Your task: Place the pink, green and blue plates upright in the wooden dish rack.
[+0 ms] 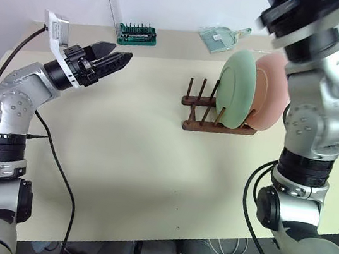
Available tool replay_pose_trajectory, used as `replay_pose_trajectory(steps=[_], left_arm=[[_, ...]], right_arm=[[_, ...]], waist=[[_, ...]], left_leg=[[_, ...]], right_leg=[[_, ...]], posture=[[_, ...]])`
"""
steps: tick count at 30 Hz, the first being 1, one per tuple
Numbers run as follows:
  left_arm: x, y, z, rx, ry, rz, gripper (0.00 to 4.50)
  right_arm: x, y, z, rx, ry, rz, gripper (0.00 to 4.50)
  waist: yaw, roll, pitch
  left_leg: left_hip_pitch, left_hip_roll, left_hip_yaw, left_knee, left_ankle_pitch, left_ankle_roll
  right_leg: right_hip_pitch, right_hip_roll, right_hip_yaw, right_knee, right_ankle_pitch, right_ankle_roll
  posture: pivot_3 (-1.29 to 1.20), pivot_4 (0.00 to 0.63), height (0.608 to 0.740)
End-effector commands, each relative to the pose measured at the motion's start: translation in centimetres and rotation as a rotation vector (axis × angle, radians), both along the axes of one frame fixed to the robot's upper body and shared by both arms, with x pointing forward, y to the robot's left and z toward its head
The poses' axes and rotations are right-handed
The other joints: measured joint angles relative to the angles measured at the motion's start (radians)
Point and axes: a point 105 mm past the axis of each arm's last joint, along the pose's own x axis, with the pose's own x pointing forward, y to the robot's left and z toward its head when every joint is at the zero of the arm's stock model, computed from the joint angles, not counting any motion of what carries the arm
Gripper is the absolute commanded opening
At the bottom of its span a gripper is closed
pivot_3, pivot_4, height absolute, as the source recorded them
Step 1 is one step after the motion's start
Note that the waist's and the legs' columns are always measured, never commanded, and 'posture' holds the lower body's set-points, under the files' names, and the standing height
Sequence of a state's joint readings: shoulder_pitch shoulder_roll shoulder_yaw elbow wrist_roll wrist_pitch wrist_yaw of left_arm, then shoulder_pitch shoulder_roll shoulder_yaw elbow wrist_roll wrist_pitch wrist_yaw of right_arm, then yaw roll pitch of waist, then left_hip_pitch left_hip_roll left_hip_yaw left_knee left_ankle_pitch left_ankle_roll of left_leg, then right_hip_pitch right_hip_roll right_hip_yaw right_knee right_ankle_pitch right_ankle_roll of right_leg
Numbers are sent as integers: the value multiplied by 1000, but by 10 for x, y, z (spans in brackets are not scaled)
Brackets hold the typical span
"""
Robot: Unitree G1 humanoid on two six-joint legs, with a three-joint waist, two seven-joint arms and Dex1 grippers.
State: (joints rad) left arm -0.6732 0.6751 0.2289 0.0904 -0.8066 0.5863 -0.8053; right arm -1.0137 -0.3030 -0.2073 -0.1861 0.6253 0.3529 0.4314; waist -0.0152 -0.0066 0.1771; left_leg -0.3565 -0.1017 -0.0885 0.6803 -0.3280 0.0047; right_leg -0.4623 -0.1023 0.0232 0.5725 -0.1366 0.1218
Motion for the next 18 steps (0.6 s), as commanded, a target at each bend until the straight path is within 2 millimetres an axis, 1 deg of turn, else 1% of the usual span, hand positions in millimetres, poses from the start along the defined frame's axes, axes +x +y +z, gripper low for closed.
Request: replay_pose_trajectory(steps=[1,2,3,5,6,7,8,10,11,14,18], left_arm=[[-15,-2,15,112,-195,-20,4439],[-17,-3,14,113,-194,-40,4439],[-19,-5,15,96,-216,-58,4439],[-20,-7,13,92,-225,-70,4439],[-19,-8,12,92,-229,-65,4439],[-19,-9,12,78,-234,-68,4439],[-18,-10,9,83,-229,-69,4439],[-18,-14,5,97,-228,-84,4439],[-20,-15,4,107,-233,-93,4439],[-23,-17,6,91,-259,-104,4439],[-26,-15,10,71,-281,-99,4439]], right_arm=[[-25,-4,14,154,118,355,0],[-29,-5,15,177,146,419,0],[-28,-6,14,213,210,480,0],[-22,-9,3,228,315,524,0],[-16,-9,-9,233,415,565,0],[-13,-7,-20,196,457,544,0],[-11,-9,-26,212,488,557,0],[-4,-17,-34,336,586,643,0],[-1,-19,-41,362,621,658,0],[8,-21,-63,375,708,640,0],[18,-25,-75,422,762,610,0]], waist=[[1,0,0],[0,0,0],[0,1,0],[0,1,0],[0,1,0],[2,1,0],[3,1,0],[1,1,0],[1,1,0],[0,1,0],[0,1,0]], left_leg=[[0,0,0,0,0,0],[0,0,0,-1,0,0],[0,0,0,-1,0,0],[0,0,1,-1,0,0],[1,1,1,-1,0,0],[0,1,1,-1,0,0],[1,1,1,0,0,1],[0,1,2,0,-1,1],[1,1,2,0,-1,1],[0,1,2,0,-1,1],[0,1,3,0,-1,2]], right_leg=[[0,0,0,0,0,0],[0,0,0,0,0,0],[0,0,0,0,0,0],[0,0,0,0,0,0],[0,0,0,0,0,0],[0,0,0,0,0,0],[1,0,0,0,0,0],[1,0,0,0,0,0],[1,0,0,0,0,0],[0,0,0,1,0,0],[0,0,0,1,0,0]], posture=[[0,150,740],[0,150,740],[0,150,740],[0,150,740],[0,150,740],[0,150,740],[0,150,740],[0,150,740],[0,150,740],[0,150,740],[0,150,740]])
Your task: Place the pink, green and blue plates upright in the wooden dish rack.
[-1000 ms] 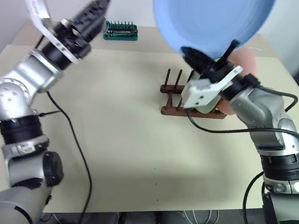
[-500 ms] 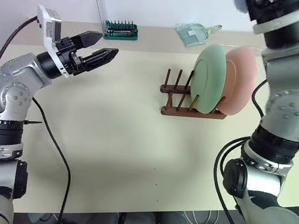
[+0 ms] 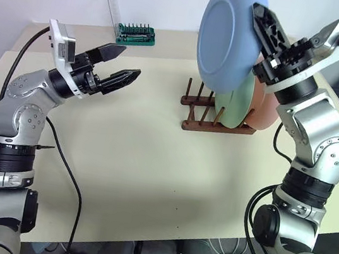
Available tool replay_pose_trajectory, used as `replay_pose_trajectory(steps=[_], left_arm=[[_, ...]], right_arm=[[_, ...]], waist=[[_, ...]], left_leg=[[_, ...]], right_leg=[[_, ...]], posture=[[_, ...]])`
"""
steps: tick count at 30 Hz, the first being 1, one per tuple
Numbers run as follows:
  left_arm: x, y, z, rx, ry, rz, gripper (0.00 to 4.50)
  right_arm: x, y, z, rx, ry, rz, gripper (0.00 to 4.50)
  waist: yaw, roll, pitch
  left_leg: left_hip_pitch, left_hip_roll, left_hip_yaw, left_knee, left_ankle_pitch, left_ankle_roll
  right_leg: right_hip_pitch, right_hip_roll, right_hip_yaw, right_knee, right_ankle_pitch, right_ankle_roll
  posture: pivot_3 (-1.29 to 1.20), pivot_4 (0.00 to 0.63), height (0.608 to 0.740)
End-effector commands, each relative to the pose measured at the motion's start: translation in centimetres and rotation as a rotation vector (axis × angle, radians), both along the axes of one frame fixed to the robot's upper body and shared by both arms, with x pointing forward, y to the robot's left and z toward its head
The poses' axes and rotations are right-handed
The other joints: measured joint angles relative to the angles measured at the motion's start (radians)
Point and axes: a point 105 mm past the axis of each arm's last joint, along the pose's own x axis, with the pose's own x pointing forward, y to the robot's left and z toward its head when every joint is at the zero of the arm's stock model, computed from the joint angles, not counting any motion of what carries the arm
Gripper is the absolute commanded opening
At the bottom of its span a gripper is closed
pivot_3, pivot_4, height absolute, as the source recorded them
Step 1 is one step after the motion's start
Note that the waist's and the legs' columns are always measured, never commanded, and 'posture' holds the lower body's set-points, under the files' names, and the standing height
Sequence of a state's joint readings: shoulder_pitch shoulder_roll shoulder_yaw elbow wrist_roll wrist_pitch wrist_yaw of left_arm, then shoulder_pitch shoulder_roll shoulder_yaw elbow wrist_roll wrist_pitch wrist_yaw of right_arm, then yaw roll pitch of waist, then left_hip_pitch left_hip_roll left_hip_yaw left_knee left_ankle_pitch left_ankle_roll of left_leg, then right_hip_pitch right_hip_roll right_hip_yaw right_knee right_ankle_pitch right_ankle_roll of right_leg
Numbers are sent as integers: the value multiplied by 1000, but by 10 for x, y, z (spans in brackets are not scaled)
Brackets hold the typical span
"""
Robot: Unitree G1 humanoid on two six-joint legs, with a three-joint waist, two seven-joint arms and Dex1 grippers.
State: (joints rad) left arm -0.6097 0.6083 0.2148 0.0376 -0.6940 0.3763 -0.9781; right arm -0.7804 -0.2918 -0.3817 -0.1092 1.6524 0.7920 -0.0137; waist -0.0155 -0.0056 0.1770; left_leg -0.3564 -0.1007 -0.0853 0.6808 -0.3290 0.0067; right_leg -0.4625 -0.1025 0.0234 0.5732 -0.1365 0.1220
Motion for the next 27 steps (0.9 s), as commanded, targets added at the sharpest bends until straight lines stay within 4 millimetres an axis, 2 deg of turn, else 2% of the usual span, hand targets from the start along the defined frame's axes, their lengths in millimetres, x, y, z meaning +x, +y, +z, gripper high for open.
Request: replay_pose_trajectory(steps=[1,11,27], left_arm=[[-8,3,17,-19,-87,11,4439],[-11,2,17,-12,-86,4,4439],[-10,0,19,-6,-89,7,4439]], right_arm=[[-2,-2,7,41,-14,-9,0],[1,6,-4,77,60,-14,0],[11,0,-28,36,111,-90,0]], waist=[[0,0,0],[1,0,0],[1,0,0]], left_leg=[[0,0,0,0,-2,3],[0,0,0,0,-2,3],[0,0,0,0,-2,4]], right_leg=[[0,0,0,0,0,0],[0,0,0,0,0,0],[0,0,0,0,0,0]], posture=[[0,150,740],[0,150,740],[0,150,740]])
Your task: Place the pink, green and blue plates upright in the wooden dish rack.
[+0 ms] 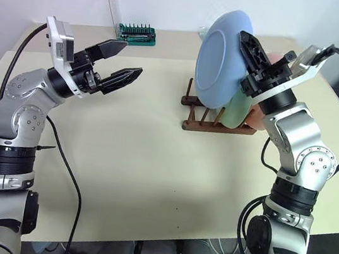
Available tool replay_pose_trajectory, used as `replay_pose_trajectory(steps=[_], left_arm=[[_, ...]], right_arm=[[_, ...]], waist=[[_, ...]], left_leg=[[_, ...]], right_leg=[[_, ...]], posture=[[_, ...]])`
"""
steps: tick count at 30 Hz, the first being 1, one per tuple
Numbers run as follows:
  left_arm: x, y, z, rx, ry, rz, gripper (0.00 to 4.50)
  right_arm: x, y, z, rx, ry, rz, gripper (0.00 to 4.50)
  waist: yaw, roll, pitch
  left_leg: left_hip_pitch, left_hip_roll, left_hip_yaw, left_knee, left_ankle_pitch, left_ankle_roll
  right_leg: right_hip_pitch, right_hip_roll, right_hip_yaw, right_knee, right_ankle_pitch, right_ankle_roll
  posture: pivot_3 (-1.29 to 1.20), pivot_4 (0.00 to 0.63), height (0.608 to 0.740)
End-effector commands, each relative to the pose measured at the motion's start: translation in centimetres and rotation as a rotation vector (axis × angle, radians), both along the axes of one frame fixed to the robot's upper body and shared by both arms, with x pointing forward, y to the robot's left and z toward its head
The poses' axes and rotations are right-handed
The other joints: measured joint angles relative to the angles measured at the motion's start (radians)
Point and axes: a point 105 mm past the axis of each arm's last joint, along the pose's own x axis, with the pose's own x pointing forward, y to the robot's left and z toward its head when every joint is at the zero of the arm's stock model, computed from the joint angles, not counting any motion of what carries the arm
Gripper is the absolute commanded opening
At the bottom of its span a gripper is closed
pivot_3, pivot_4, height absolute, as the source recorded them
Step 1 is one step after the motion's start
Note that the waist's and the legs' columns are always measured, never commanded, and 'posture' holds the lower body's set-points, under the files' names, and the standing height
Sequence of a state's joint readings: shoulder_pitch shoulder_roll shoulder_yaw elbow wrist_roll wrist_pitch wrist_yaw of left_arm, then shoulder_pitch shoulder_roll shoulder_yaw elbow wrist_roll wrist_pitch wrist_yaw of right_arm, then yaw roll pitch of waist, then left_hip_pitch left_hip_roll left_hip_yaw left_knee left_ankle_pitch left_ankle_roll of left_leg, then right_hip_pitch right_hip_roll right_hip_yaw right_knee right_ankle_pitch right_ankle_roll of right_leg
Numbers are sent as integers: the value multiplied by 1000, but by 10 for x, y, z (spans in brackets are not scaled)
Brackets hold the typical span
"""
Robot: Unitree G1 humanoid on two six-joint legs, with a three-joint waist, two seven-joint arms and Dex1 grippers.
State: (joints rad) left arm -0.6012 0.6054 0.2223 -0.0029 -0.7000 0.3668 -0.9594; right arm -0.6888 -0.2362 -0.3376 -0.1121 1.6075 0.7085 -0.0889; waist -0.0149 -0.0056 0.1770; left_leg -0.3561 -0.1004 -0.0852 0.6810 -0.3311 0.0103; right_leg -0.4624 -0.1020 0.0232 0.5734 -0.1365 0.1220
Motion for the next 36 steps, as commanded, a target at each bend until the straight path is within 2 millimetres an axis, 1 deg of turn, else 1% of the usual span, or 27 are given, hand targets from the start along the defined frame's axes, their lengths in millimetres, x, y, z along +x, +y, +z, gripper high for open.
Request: replay_pose_trajectory(steps=[1,9,14,19,22,23,25,26,29,36], left_arm=[[-5,3,13,-3,-52,3,4439],[-5,3,14,-1,-51,6,4439],[-4,4,13,1,-46,12,4439],[-4,4,11,6,-41,15,4439],[-4,4,11,7,-38,17,4500],[-4,4,10,8,-37,17,4500],[-5,3,10,8,-36,17,4500],[-5,3,11,8,-36,17,4500],[-5,3,11,7,-36,16,4500],[-4,2,10,12,-30,11,4500]], right_arm=[[-5,0,6,5,-44,-9,0],[-4,7,-8,-56,-18,-9,0],[1,11,-22,-119,33,-4,0],[3,11,-23,-114,40,2,0],[4,12,-26,-123,56,12,925],[5,12,-27,-125,59,12,1329],[5,12,-27,-136,54,8,2324],[6,12,-26,-136,52,7,2930],[6,10,-24,-148,41,-3,4460],[2,7,-11,-170,-23,-30,4460]], waist=[[0,0,0],[0,0,0],[-1,0,0],[0,0,0],[-1,0,0],[-1,0,0],[-1,0,0],[0,0,0],[0,0,0],[0,0,0]], left_leg=[[0,0,0,0,0,0],[0,0,0,0,0,0],[0,0,0,0,0,0],[0,0,0,0,0,0],[0,0,0,0,0,0],[0,0,0,0,0,0],[0,0,0,0,0,0],[0,0,0,0,0,0],[0,0,0,0,0,0],[0,0,0,0,0,0]], right_leg=[[0,0,0,0,0,0],[0,0,0,0,0,0],[0,0,0,0,0,0],[0,0,0,0,0,0],[0,0,0,0,0,0],[0,0,0,0,0,0],[0,0,0,0,0,0],[0,0,0,0,0,0],[0,0,0,0,0,0],[0,0,0,0,0,0]], posture=[[0,150,740],[0,150,740],[0,150,740],[0,150,740],[0,150,740],[0,150,740],[0,150,740],[0,150,740],[0,150,740],[0,150,740]])
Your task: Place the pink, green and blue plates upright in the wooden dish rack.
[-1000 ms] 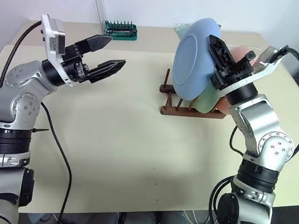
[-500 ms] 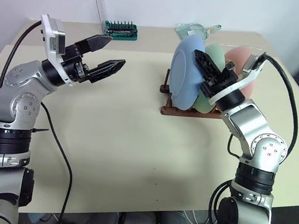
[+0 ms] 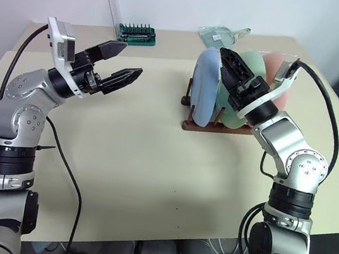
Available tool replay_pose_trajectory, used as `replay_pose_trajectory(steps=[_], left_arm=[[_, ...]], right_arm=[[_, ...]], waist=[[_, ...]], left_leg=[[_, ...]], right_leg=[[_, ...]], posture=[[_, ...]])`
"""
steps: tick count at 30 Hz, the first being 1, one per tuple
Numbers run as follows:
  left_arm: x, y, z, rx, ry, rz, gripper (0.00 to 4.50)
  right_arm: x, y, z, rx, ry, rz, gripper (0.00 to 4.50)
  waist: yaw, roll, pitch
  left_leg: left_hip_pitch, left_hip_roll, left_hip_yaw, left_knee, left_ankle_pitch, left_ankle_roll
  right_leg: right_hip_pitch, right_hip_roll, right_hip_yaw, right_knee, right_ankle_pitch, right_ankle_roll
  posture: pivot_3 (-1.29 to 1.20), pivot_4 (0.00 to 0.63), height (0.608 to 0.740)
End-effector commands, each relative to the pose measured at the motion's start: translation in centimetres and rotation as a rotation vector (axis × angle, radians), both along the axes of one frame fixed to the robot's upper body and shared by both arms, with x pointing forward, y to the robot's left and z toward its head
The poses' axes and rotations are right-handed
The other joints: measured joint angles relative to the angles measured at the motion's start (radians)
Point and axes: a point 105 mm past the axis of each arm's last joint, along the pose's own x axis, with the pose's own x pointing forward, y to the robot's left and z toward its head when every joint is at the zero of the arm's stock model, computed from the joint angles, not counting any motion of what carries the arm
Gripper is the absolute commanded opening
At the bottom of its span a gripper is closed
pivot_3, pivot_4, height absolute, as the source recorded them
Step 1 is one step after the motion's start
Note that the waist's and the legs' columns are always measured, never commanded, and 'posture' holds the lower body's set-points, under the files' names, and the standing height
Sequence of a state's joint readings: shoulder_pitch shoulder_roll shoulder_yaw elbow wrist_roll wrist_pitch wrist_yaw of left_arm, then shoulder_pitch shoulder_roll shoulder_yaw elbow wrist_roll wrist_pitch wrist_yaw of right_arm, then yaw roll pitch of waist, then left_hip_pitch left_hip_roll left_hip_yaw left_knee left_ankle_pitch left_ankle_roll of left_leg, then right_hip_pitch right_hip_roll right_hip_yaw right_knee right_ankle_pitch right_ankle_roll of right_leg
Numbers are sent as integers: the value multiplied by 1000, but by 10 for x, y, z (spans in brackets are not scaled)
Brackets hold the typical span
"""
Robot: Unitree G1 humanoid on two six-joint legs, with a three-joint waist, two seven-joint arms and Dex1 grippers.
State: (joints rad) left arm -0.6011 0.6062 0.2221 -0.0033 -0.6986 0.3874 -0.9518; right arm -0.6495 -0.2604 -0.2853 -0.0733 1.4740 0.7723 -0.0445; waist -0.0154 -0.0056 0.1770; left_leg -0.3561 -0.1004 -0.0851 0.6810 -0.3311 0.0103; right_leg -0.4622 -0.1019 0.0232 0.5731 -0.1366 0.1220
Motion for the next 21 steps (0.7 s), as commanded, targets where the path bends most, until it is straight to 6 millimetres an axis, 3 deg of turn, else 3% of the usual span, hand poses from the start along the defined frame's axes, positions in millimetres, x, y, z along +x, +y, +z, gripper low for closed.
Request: replay_pose_trajectory(steps=[1,12,17,19,21], left_arm=[[-5,2,12,11,-50,4,4500],[-4,-1,14,9,-49,-16,4500],[-4,-2,12,15,-49,-23,4500],[-5,-3,11,32,-49,-30,4500],[-5,-5,7,65,-43,-47,4500]], right_arm=[[-9,-1,26,-7,-116,-4,4460],[-53,11,57,-53,-372,126,4460],[-75,-6,81,-123,-593,76,4460],[-77,-15,69,-355,-656,37,4460],[-78,-27,24,-796,-677,60,4460]], waist=[[0,0,0],[1,0,0],[3,0,0],[6,0,0],[20,0,0]], left_leg=[[0,0,0,0,0,0],[0,0,0,0,0,1],[0,0,0,0,-1,1],[0,0,0,0,-1,1],[-1,0,0,1,-1,2]], right_leg=[[0,0,0,0,0,0],[0,0,0,0,0,0],[0,0,0,-1,0,0],[1,0,-1,-2,0,0],[3,0,-3,-7,0,0]], posture=[[0,150,740],[0,150,740],[0,150,740],[0,150,740],[0,150,740]])
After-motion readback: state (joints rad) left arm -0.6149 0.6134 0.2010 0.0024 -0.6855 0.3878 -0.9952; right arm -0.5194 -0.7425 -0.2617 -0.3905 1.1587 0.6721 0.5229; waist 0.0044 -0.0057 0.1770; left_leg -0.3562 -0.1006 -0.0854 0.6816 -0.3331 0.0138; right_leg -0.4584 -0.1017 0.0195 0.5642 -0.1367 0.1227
